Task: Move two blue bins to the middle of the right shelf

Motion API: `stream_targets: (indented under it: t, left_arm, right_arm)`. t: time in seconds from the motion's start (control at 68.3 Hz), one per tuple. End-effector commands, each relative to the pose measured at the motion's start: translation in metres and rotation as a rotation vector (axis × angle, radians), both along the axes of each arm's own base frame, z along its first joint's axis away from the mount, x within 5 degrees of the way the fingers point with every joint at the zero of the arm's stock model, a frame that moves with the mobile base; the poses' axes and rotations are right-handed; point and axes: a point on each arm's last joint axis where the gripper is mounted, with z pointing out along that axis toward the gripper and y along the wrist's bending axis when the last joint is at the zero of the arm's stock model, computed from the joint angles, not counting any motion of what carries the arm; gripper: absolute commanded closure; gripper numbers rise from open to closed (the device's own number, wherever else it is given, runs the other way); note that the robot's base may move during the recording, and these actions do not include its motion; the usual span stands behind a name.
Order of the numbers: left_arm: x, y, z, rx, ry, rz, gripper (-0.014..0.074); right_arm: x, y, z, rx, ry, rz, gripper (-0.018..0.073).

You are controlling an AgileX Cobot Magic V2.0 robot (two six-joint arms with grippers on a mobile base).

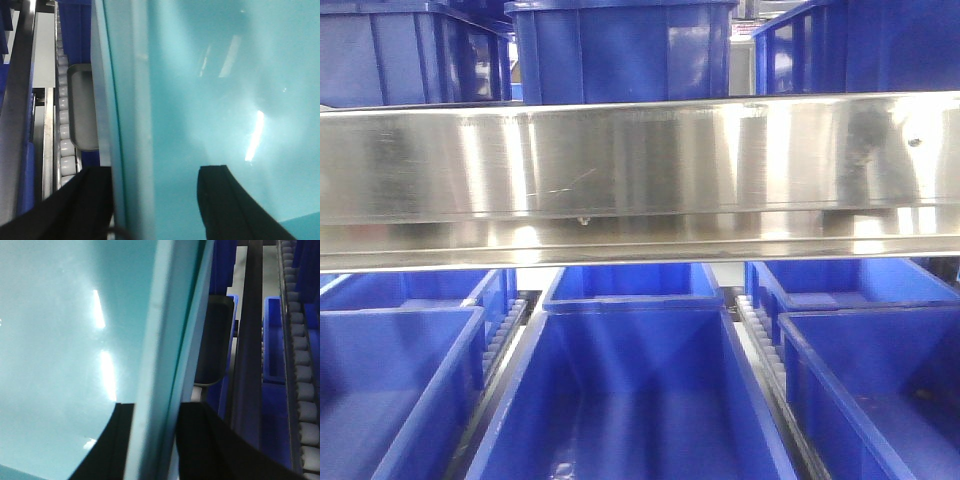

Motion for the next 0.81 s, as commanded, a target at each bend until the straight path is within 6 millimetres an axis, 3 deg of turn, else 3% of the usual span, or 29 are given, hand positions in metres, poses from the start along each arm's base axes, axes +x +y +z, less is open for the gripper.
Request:
stream_targets:
  t: [0.0, 0.791]
  left_arm:
    - [-0.0096, 0.0042, 0.0173, -0.016, -0.098, -0.021, 0.0707]
    - [-0.0096, 0.0042, 0.0173, -0.016, -0.098, -0.021, 0.0707]
  right_arm:
    - [0.0017, -0.0085, 0.0128, -0.011, -0.107, -0.043, 0.0715]
    - [0.0017, -0.0085, 0.0128, -0.011, -0.107, -0.043, 0.0715]
